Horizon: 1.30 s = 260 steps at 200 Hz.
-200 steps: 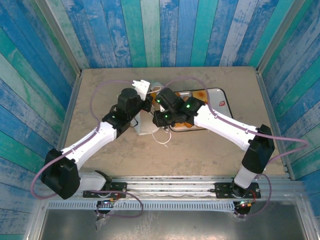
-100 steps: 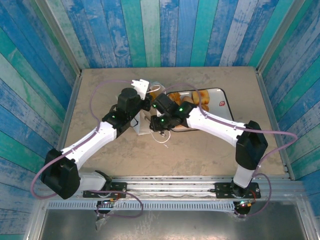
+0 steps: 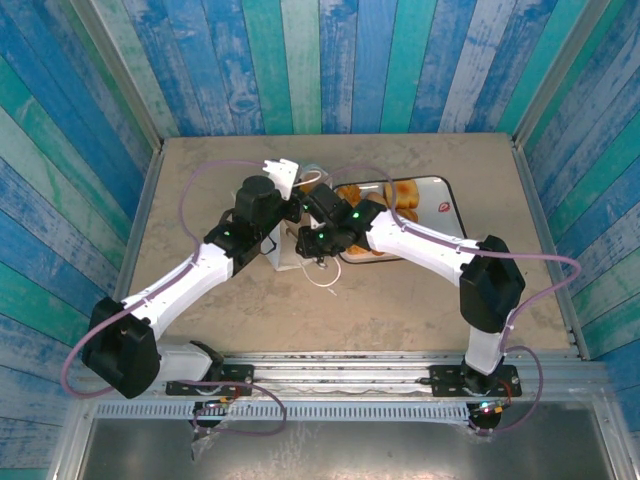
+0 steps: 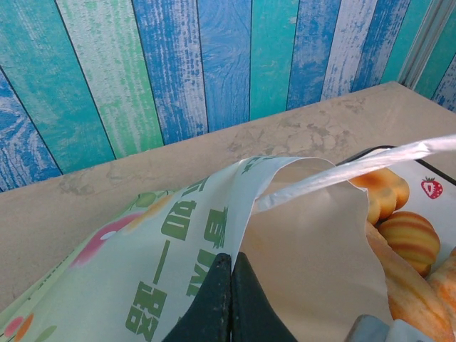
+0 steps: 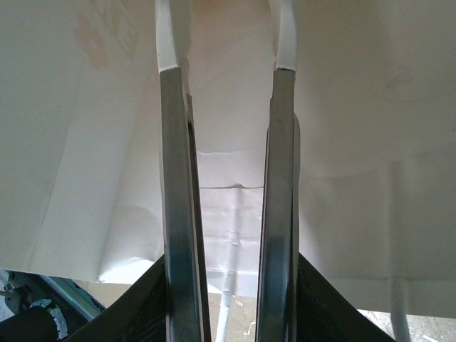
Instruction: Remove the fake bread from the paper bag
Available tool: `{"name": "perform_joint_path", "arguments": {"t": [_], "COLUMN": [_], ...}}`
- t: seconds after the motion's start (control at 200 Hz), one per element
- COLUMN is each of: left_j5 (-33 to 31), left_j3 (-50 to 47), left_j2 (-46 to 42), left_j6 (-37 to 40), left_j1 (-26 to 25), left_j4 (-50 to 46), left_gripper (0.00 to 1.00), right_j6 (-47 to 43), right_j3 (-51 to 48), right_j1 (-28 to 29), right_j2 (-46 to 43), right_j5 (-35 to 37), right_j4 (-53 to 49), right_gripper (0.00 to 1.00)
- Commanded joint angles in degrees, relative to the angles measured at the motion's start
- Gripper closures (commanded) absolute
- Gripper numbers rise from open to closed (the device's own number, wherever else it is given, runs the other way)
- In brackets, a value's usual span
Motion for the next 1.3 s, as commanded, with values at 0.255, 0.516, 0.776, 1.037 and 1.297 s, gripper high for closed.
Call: {"name": "perform_joint_path", "arguments": {"t": [0.255, 0.516, 0.776, 1.037, 1.297], "left_j5": [-2.03, 0.48, 2.53, 6.13, 7.58], "left_j3": [1.16, 0.15, 0.53, 1.40, 1.89], "left_j2": [-3.74, -5.00, -5.64, -5.22, -4.49], "left_j6": [2.04, 4.06, 5.58, 5.91, 5.62], "left_j1": [-0.27, 0.07, 0.44, 0.44, 0.44], "left_j4": [0.14, 0.46, 0.10, -1.04, -1.30], "left_gripper": [1.00, 1.00, 1.00, 1.00, 1.00], "right_j6": [0.72, 0.07, -0.12, -0.22, -0.50], "right_j3": [-3.98, -3.78, -3.30, -0.84, 3.06], "right_j1": [-0.29, -0.48, -0.47, -0.59, -0.60], "right_j2": [-1.56, -1.44, -0.56, 2.12, 4.98], "right_j5": [0.93, -0.50, -1.28, -0.67, 2.31], "right_j4": [2.16, 4.38, 8.14, 7.63, 2.86], "right_gripper": [0.62, 0.62, 0.61, 0.60, 0.55]}}
